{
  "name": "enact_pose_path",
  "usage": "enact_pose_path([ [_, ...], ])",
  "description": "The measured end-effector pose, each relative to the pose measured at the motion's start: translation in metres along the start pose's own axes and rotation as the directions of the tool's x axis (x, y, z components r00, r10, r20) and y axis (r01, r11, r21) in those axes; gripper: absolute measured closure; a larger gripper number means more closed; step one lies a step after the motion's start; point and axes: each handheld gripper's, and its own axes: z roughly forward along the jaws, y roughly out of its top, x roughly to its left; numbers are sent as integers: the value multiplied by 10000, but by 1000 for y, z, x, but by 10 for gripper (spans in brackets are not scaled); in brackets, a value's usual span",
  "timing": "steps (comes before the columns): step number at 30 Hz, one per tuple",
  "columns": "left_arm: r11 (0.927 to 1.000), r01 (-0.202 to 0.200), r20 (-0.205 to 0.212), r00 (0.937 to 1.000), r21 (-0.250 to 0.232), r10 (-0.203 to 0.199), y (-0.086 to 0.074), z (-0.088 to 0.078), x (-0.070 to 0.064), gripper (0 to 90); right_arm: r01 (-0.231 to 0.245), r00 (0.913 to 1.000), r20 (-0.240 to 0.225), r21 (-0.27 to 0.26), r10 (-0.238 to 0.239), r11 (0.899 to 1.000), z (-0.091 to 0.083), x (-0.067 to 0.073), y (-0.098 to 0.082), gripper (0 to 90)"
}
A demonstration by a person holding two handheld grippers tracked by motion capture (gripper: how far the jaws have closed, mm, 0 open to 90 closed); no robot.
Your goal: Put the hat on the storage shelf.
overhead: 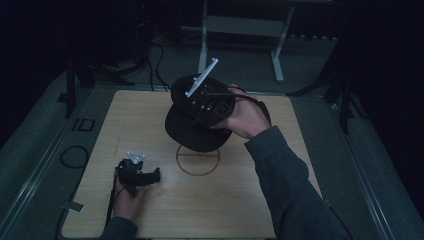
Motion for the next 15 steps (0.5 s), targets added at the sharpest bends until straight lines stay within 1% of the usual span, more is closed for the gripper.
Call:
enact_pose_path([
  [3,10000,1,-9,10000,-7,-1,0,0,0,12,98,9999,-48,183,-98,9998,6,3,1,764],
  [8,10000,19,1,10000,-9,-19,0,0,0,12,102,9998,-145,316,-97,9994,12,3,1,758],
  [10,10000,18,6,10000,-10,-18,0,0,0,12,11,9998,-203,362,-4,9993,15,3,1,756],
  [15,10000,-25,1,10000,10,25,0,0,0,12,119,9996,-276,583,-103,9982,23,5,0,745],
])
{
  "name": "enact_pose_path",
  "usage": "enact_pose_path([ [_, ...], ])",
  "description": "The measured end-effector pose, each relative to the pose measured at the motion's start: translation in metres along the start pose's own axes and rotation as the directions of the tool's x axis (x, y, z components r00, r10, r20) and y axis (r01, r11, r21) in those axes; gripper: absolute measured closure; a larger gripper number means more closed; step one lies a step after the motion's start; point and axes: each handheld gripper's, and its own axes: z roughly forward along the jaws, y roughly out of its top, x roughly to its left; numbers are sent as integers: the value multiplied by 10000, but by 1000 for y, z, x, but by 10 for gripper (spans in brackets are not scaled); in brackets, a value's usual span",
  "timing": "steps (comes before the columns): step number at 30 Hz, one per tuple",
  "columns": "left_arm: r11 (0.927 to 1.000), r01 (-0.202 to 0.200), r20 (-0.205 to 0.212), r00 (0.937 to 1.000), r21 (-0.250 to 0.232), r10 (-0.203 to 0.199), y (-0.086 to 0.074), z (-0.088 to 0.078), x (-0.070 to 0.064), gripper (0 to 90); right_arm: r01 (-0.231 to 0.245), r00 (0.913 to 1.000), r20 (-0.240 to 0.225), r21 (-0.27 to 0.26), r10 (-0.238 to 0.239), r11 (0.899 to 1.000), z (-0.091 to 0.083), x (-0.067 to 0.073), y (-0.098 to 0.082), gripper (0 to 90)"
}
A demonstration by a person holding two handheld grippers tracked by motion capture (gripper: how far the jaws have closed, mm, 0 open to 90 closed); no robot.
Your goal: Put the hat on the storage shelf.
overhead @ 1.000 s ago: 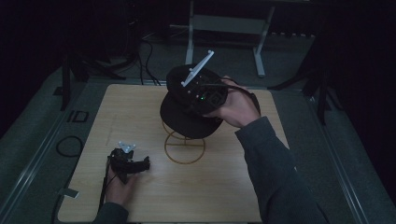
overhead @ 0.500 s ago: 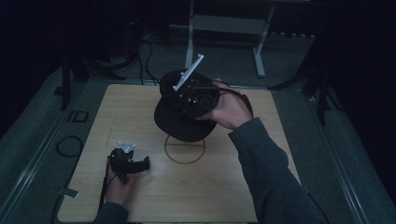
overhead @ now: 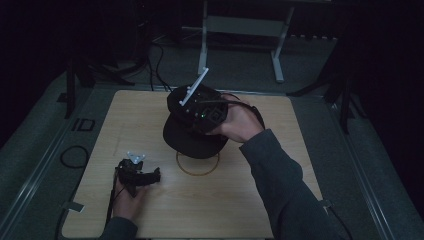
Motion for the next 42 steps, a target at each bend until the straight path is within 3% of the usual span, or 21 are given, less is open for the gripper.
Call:
enact_pose_path([
  [9,10000,29,-5,10000,-26,-29,0,0,0,12,15,10000,63,93,-16,10000,6,1,-1,755],
  [14,10000,26,-6,10000,-23,-26,0,0,0,12,93,9999,-104,221,-91,9997,12,2,-2,708],
  [18,10000,32,-7,10000,-34,-32,0,0,0,12,58,9988,-485,99,-53,9999,15,2,0,587],
  [22,10000,42,-6,10000,-40,-42,0,0,0,12,-4,9989,-471,55,6,10000,15,1,0,559],
  [42,10000,37,-7,10000,-39,-37,0,0,0,12,-59,9990,-444,-105,55,9999,6,2,-9,530],
])
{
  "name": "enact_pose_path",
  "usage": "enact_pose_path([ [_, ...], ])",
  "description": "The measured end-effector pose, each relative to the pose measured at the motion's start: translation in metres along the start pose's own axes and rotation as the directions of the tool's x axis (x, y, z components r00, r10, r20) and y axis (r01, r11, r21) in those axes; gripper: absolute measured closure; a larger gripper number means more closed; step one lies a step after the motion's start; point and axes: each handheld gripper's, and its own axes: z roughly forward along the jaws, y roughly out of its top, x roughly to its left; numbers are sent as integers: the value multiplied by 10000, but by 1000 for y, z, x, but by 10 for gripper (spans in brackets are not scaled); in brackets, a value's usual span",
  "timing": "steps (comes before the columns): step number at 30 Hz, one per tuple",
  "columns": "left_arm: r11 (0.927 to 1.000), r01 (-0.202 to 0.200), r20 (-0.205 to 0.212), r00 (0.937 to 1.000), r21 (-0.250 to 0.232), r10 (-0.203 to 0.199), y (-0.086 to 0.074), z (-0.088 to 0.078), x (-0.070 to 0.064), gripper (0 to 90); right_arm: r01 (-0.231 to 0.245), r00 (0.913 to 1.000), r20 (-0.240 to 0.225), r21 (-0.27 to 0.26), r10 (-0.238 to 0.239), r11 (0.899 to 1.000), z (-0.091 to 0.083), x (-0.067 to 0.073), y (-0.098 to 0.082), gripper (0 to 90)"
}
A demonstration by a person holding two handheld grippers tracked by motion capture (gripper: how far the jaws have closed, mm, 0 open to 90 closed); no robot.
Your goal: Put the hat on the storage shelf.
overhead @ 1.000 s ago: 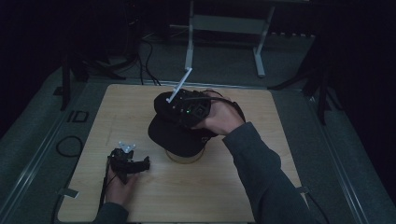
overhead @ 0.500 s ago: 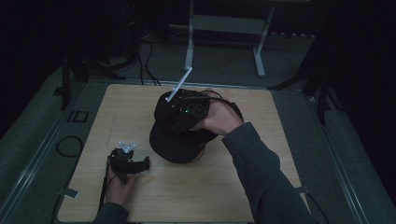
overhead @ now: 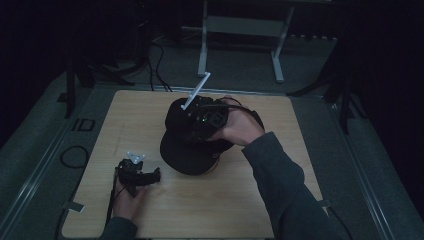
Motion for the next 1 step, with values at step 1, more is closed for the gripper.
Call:
enact_pose_path([
  [1,10000,-1,-2,10000,5,1,0,0,0,12,-24,10000,21,46,24,10000,-1,0,-2,518],
])
